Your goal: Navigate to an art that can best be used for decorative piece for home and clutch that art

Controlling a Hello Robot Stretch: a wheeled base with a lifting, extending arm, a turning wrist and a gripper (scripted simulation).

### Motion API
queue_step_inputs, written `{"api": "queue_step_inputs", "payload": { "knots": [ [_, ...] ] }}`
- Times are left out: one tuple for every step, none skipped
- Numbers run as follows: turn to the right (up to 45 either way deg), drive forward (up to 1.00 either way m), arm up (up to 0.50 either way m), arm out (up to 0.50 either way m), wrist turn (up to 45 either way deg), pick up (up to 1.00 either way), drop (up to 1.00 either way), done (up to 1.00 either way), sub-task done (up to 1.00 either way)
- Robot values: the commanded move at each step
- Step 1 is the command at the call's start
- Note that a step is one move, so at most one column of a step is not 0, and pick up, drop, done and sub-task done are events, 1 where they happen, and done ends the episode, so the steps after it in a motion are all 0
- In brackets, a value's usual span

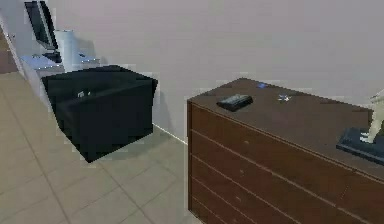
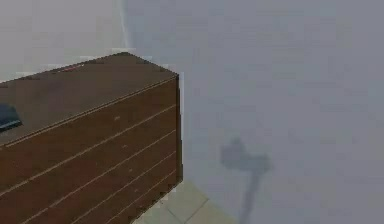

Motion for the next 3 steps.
{"api": "queue_step_inputs", "payload": {
  "knots": [
    [24.0, 0.00, 0.00, 0.00, 0.0, 0.00, 0.00, 0.00, 0.00],
    [0.0, 0.55, 0.00, 0.00, 0.0, 0.00, 0.00, 0.00, 0.00],
    [-39.0, 0.00, 0.00, 0.00, 0.0, 0.00, 0.00, 0.00, 0.00]
  ]
}}
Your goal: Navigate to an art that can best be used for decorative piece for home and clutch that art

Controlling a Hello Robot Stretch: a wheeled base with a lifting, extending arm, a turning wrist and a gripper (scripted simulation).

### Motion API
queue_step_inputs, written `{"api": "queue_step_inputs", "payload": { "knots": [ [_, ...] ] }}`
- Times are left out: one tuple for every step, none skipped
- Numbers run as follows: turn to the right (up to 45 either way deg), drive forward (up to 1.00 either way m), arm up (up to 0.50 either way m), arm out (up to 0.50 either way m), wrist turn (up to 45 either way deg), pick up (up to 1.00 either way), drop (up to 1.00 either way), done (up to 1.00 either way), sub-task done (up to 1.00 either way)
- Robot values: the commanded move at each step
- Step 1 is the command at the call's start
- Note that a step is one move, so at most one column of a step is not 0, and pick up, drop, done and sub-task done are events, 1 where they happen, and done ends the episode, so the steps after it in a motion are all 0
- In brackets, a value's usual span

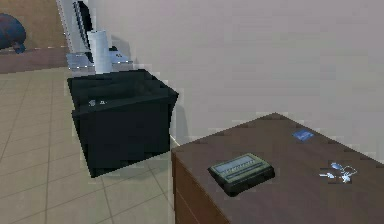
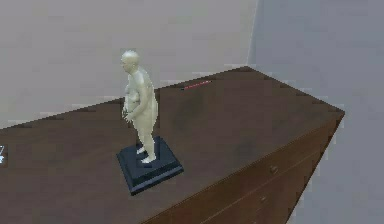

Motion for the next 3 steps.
{"api": "queue_step_inputs", "payload": {
  "knots": [
    [0.0, 0.00, 0.50, 0.00, 0.0, 0.00, 0.00, 0.00, 0.00],
    [0.0, 0.00, 0.38, 0.00, 0.0, 0.00, 0.00, 0.00, 0.00],
    [0.0, 0.00, 0.00, 0.06, 0.0, 0.00, 0.00, 0.00, 0.00]
  ]
}}
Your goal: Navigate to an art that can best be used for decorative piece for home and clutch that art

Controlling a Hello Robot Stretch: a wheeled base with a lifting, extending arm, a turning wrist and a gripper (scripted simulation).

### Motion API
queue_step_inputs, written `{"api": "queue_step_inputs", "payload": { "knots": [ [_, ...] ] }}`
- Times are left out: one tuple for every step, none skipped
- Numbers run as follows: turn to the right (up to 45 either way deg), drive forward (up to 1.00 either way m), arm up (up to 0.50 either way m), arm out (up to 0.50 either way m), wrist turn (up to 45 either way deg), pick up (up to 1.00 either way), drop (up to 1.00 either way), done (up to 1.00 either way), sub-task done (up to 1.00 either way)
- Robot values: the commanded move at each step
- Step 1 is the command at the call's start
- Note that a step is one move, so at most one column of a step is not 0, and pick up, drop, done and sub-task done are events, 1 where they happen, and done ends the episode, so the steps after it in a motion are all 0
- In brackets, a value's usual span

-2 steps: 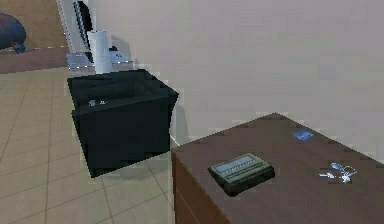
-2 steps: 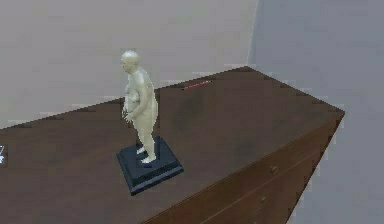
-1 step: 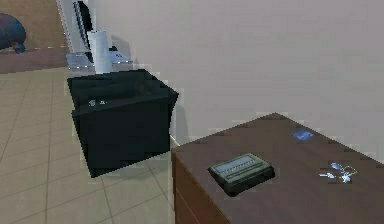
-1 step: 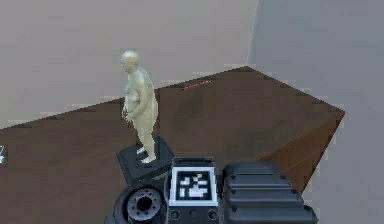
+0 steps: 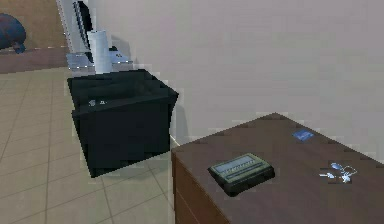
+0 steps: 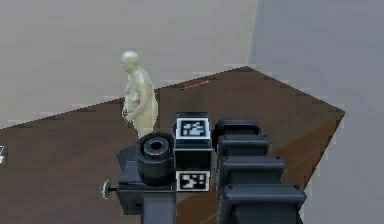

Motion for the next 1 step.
{"api": "queue_step_inputs", "payload": {
  "knots": [
    [0.0, 0.00, 0.00, 0.00, 45.0, 0.00, 0.00, 0.00, 0.00]
  ]
}}
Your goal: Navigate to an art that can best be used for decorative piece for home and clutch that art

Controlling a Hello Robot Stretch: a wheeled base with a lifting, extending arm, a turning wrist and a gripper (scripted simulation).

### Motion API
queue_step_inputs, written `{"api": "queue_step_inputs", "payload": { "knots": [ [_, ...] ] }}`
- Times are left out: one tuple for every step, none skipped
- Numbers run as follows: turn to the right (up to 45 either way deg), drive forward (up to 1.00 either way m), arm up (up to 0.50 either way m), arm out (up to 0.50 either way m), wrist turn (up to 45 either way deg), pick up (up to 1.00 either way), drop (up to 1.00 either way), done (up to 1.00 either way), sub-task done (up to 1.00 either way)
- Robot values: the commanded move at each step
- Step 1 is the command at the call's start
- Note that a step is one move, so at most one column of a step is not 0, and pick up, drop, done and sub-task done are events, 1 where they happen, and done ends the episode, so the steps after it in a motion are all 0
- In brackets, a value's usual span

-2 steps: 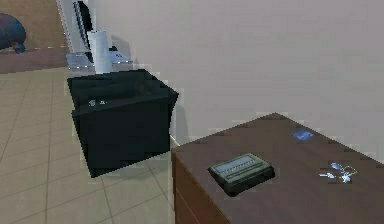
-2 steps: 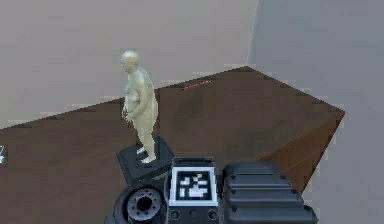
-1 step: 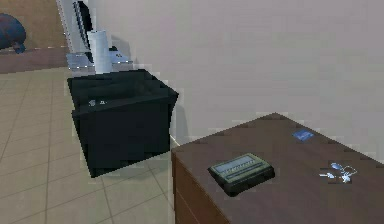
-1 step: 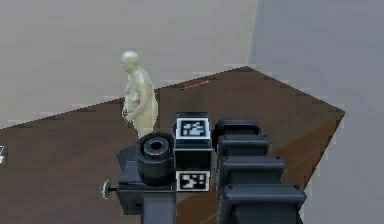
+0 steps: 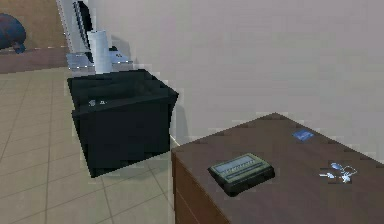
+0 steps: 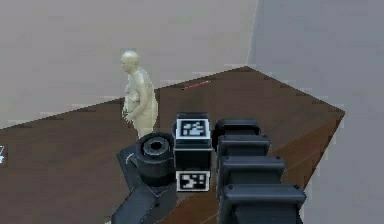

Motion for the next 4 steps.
{"api": "queue_step_inputs", "payload": {
  "knots": [
    [0.0, 0.00, 0.00, 0.00, 45.0, 0.00, 0.00, 0.00, 0.00],
    [0.0, 0.00, 0.00, 0.00, 45.0, 0.00, 0.00, 0.00, 0.00],
    [0.0, 0.00, 0.00, 0.00, 9.0, 0.00, 0.00, 0.00, 0.00],
    [0.0, 0.00, -0.12, 0.00, 0.0, 0.00, 0.00, 0.00, 0.00]
  ]
}}
